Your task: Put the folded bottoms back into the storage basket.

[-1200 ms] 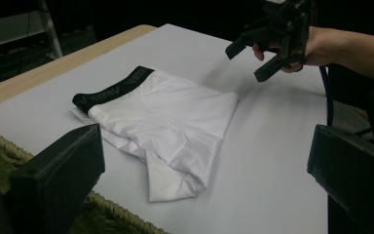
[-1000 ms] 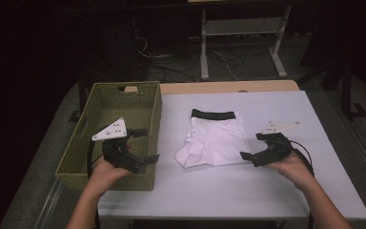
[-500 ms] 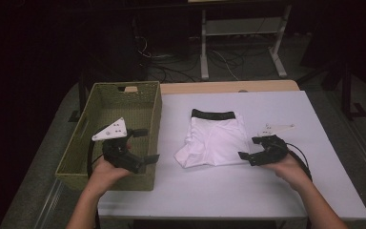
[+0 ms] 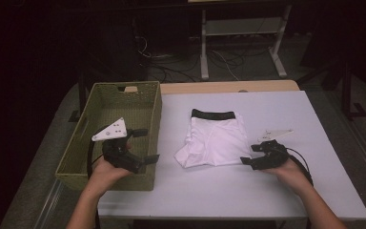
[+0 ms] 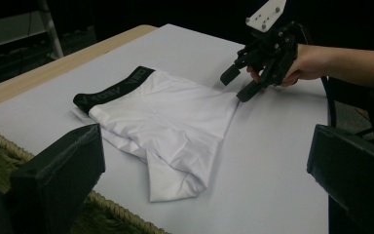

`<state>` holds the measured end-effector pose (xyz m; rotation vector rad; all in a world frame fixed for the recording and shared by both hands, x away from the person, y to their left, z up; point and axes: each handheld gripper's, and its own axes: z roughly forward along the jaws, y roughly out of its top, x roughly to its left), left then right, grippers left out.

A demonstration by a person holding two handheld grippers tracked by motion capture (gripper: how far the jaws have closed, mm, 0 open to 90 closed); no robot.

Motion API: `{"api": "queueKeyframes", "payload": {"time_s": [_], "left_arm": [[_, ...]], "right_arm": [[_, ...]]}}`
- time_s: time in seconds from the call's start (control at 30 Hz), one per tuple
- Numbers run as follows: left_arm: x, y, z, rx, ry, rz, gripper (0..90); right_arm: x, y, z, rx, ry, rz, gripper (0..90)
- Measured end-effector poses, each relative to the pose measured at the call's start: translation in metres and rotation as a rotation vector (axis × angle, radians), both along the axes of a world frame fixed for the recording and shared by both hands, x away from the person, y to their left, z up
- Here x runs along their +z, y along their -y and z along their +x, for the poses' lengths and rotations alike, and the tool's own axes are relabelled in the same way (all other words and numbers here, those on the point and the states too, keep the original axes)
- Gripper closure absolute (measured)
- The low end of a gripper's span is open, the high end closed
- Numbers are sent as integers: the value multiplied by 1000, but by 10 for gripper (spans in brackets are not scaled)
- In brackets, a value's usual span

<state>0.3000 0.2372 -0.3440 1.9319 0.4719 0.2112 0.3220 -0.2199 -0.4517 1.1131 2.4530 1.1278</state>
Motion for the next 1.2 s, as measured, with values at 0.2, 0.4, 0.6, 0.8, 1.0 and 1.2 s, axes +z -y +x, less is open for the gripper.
{"api": "queueKeyframes", "payload": {"time_s": [0.2,0.4,0.6,0.8,1.0,1.2], "left_arm": [[0,0,0,0,-2,0,3],[0,0,0,-1,-2,-2,3],[0,0,0,0,1,-3,3],[0,0,0,0,0,-1,3],[0,0,0,2,-3,-3,3],[0,0,0,3,-2,-1,3]], "right_arm": [[-3,0,-2,3,1,-6,300],[-6,1,-2,11,5,-28,304],[-11,-3,-2,29,8,-70,321],[-12,-6,-4,33,21,-103,355],[-12,-5,-4,45,29,-101,465],[-11,-6,-4,48,39,-101,568]]}}
